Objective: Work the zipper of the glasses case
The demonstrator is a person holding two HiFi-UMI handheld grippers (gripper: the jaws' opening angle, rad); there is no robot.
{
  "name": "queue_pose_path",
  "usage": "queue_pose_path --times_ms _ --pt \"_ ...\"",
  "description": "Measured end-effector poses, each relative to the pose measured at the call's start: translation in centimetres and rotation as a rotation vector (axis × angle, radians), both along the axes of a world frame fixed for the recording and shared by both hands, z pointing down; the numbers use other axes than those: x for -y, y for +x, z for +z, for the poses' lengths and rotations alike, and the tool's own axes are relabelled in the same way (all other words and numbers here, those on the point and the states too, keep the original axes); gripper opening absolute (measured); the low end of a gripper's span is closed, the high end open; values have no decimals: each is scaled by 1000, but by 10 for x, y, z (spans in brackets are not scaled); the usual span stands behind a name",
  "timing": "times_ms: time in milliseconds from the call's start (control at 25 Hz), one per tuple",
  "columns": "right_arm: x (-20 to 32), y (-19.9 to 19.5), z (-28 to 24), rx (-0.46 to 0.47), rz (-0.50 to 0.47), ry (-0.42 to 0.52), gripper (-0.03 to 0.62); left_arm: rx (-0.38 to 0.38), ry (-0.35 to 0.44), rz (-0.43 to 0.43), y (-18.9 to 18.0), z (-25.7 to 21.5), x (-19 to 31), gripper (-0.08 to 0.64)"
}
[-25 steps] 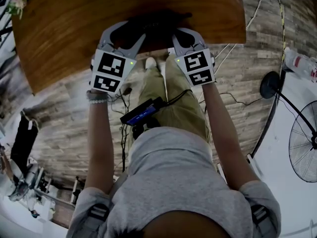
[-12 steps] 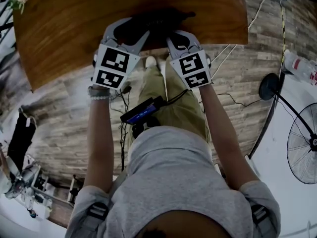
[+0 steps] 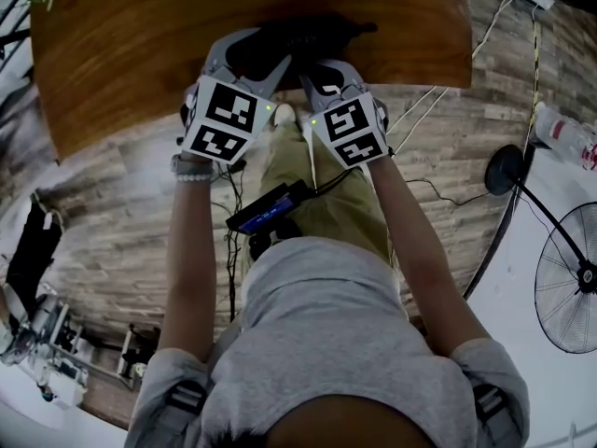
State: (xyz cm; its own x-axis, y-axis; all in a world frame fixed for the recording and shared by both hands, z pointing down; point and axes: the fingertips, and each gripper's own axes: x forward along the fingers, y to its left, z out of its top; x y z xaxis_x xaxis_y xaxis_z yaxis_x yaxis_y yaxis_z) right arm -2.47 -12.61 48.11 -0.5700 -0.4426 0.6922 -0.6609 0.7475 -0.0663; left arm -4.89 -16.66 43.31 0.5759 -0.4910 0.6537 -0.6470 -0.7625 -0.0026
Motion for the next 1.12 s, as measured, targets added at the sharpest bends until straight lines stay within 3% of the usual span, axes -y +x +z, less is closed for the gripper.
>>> queue_pose_path --times_ms 200,400,560,720,1120 --pt "-3 -6 -1 32 -28 -36 31 -6 10 -2 -2 -3 -1 207" --pt "-8 -10 -2 37 -126 -58 89 -18 20 10 -4 -4 -3 239" --pt "-8 -2 -18 28 -195 -27 103 -86 24 -69 -6 -15 -8 239" --pt "6 18 -44 55 -206 6 110 -121 1 -146 -3 -18 -23 235" --pt "50 36 -71 40 -339 95 128 -94 -64 -297 15 0 -43 219"
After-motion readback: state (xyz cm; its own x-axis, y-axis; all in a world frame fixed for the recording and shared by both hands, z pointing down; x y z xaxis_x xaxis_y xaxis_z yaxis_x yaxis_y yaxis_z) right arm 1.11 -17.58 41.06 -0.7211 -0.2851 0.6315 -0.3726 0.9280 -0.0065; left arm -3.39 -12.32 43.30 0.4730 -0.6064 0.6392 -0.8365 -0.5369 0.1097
